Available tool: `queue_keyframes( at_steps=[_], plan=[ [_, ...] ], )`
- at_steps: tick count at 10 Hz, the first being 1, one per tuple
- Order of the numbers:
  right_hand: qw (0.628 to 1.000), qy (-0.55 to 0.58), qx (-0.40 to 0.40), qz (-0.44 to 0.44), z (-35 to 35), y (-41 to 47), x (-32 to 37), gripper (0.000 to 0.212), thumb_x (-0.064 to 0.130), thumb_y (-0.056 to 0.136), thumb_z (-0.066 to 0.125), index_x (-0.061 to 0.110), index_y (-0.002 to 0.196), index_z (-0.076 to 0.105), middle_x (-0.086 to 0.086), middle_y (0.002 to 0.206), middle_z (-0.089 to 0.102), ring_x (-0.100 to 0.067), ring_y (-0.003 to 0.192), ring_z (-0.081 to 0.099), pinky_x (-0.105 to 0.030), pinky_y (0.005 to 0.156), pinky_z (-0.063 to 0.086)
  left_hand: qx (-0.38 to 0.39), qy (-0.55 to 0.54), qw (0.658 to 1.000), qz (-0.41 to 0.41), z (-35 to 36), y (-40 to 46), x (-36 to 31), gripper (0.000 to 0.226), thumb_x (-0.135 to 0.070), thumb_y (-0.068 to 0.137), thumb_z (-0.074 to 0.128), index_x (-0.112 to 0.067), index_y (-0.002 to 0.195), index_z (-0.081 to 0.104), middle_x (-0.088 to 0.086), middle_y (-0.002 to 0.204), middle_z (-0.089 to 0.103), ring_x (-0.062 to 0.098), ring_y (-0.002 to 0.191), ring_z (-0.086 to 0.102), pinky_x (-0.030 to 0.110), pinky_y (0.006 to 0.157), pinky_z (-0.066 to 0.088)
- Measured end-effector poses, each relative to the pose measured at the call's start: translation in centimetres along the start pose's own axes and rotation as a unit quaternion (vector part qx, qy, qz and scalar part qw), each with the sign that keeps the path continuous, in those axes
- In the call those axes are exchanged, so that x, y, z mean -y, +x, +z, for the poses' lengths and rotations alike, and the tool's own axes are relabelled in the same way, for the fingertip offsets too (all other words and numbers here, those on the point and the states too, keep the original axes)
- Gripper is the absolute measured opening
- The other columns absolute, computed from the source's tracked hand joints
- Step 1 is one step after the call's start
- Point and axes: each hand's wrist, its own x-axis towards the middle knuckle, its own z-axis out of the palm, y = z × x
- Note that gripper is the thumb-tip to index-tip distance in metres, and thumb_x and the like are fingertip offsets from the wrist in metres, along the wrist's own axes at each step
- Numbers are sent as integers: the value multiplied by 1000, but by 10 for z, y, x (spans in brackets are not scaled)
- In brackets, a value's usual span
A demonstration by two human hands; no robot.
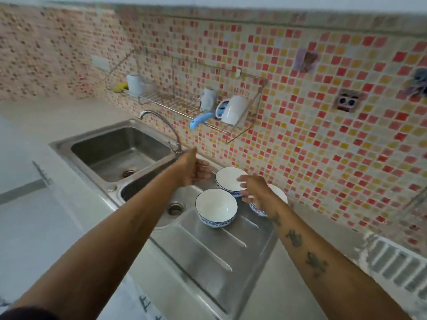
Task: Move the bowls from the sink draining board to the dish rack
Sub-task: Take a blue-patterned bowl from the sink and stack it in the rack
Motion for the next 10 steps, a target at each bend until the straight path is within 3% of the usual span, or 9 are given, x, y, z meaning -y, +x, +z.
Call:
queue_keyframes(
  at_steps=[1, 2, 3, 4, 5, 6, 7, 9, 10],
  plan=[
    [997, 15, -74, 30, -1, 48, -28, 34, 23, 92, 52, 5, 120, 58, -13, 93, 57, -24, 73, 55, -33, 66, 41, -37, 29, 999, -22, -2, 43, 23, 64, -61, 98, 25, -12, 71, 55, 6, 73, 55, 19, 64, 52, 26, 63, 40],
    [976, -50, -203, 54, -17, 85, -51, 45, 26, 96, 42, -5, 127, 56, -24, 126, 59, -40, 114, 56, -40, 94, 43, -2, 24, 999, -44, 16, 76, 36, 62, -60, 98, 25, -11, 77, 56, 7, 78, 59, 20, 70, 56, 27, 69, 41],
    [947, -94, -299, 66, -32, 106, -76, 51, 28, 93, 46, -3, 133, 51, -28, 138, 48, -43, 125, 48, -47, 103, 40, 61, 8, 996, -69, 54, 102, 49, 64, -60, 99, 24, -7, 99, 60, 11, 97, 64, 23, 85, 62, 32, 77, 48],
    [924, -99, -358, 94, -41, 115, -92, 57, 29, 90, 52, -2, 136, 41, -27, 140, 41, -44, 127, 43, -54, 102, 38, 104, -14, 989, -104, 97, 113, 63, 73, -63, 97, 26, -5, 137, 47, 17, 138, 55, 33, 127, 54, 41, 104, 45],
    [930, -35, -350, 111, -48, 127, -99, 64, 17, 89, 58, 0, 144, 30, -29, 144, 36, -47, 129, 41, -55, 103, 39, 82, -30, 990, -107, 136, 154, 93, 78, -75, 86, 32, -17, 137, 43, 12, 146, 50, 34, 132, 50, 46, 112, 42],
    [940, -3, -320, 115, -58, 136, -115, 70, 4, 85, 58, 7, 148, 26, -27, 144, 41, -46, 128, 44, -53, 104, 42, 3, -54, 995, -88, 157, 219, 143, 93, -78, 73, 51, -28, 148, 28, 3, 151, 42, 31, 135, 45, 51, 114, 38],
    [952, 28, -292, 87, -59, 141, -132, 72, 0, 84, 55, 15, 148, 29, -21, 145, 45, -43, 128, 45, -55, 105, 43, -22, -147, 985, -83, 162, 210, 145, 86, -66, 72, 70, -30, 142, 36, -3, 143, 49, 28, 129, 51, 51, 111, 41],
    [950, 161, -259, 63, -63, 150, -138, 54, 13, 90, 52, 26, 140, 36, -10, 143, 46, -37, 123, 49, -60, 86, 54, -4, -223, 971, -83, 160, 147, 107, 36, -42, 94, 58, -33, 125, 42, 6, 130, 54, 38, 125, 54, 59, 108, 41],
    [948, 177, -264, 26, -65, 134, -127, 58, 3, 88, 53, 24, 139, 38, -11, 143, 47, -34, 122, 50, -53, 83, 57, 47, -231, 966, -105, 164, 141, 103, 47, -48, 100, 40, -18, 136, 45, 11, 128, 53, 34, 120, 54, 56, 111, 39]
  ],
)
